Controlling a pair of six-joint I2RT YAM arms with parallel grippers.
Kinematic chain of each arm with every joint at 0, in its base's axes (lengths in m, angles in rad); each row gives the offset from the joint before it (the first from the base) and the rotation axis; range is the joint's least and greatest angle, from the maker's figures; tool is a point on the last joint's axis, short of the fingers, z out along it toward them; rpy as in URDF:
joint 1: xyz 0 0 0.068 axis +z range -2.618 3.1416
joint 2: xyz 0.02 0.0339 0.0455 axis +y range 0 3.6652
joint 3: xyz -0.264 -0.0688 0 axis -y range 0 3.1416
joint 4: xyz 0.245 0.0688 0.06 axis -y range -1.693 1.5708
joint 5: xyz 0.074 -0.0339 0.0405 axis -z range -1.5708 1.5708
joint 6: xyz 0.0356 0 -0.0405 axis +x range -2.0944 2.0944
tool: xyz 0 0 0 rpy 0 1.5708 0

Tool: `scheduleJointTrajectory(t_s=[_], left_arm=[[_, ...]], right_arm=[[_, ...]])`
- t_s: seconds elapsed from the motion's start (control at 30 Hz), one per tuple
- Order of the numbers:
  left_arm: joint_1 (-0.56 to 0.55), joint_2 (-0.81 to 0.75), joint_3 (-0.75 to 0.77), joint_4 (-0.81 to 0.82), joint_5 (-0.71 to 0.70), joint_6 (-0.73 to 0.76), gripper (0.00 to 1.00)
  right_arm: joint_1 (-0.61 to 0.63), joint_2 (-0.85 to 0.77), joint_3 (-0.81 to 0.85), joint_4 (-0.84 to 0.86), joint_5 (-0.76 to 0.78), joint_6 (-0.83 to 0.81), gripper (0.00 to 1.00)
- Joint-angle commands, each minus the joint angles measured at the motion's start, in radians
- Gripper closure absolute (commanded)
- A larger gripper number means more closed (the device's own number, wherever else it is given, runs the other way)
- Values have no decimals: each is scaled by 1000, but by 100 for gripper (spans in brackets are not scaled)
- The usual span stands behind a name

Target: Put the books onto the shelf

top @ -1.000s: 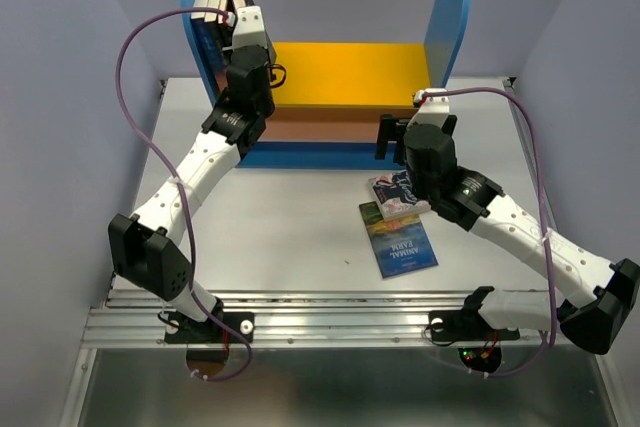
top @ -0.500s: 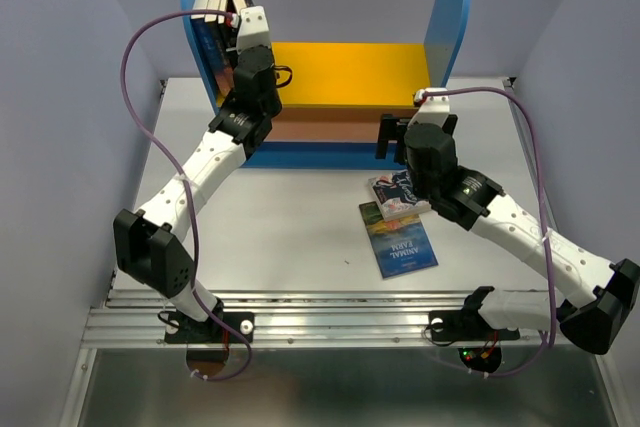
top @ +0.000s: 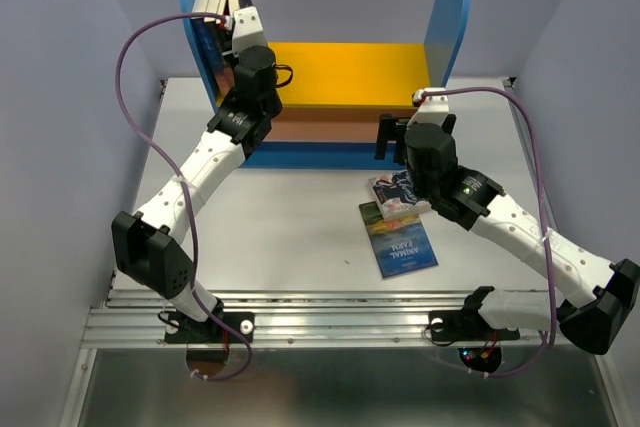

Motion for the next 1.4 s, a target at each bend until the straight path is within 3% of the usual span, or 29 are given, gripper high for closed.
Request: scheduleJointTrajectory(t_s=[0.0, 0.23, 0.6, 0.9, 1.03, 1.2, 1.27, 1.37], left_arm=[[4, -61, 23, -49, -88, -20, 61], [-14, -91, 20, -73, -84, -28, 46], [-43, -117, 67, -167, -126, -95, 44], [-81, -146, 147, -299, -208, -175, 35], [-84, -172, 163, -324, -127, -192, 33], [-92, -260, 112, -289, 33, -195, 8], [-94, -325, 49, -253, 163, -180, 1], [-94, -418, -58, -190, 385, -166, 1]], right_arm=[[-6, -6, -1, 50, 0, -4, 0], [-6, 5, 2, 50, -18, -3, 0], [-6, 10, 5, 49, -43, -1, 0], [-6, 19, 8, 50, -63, -1, 0], [-6, 22, 8, 49, -67, 0, 0], [-6, 17, 2, 50, -98, 11, 0], [-6, 14, -3, 43, -107, 25, 0], [-17, 10, -9, -2, -136, 80, 0]])
